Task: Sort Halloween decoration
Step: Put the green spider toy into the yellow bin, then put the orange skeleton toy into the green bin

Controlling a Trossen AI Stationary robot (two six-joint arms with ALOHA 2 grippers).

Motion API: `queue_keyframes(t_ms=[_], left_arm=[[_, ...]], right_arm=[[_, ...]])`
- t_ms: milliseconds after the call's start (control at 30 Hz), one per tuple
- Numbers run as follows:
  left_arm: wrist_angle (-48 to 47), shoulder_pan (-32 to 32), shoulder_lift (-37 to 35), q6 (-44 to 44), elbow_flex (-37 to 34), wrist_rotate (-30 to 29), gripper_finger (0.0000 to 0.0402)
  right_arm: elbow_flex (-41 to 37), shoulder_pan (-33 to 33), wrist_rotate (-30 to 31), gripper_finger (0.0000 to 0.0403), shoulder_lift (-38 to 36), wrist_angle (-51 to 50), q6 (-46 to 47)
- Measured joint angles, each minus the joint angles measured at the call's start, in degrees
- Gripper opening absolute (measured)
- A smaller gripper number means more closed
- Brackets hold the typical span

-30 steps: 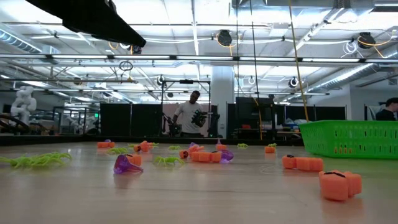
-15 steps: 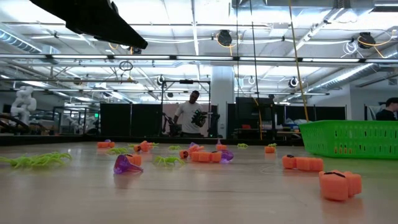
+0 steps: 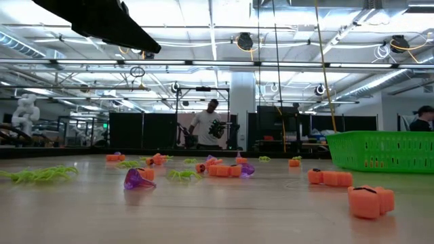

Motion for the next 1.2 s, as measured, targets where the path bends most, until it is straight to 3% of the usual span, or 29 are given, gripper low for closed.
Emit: queue_keyframes(t_ms=[467, 733, 1200], left_arm=[[-0.04, 0.0, 0.0, -1.49, 0.0, 0.02, 0.0116], [-0.02, 0.0, 0.42, -6.08, 0.0, 0.02, 0.0116], [0.54, 0.0, 5.62, -9.95, 0.0, -0.04, 0.0116]], right_arm=[[3.07, 0.08, 1.83, 0.0122, -5.37, -0.27, -1.4], [10.87, -0.17, 16.51, 0.013, -8.1, -0.61, -10.58], [11.74, -7.97, 27.17, 0.013, -3.17, 3.33, -18.99]])
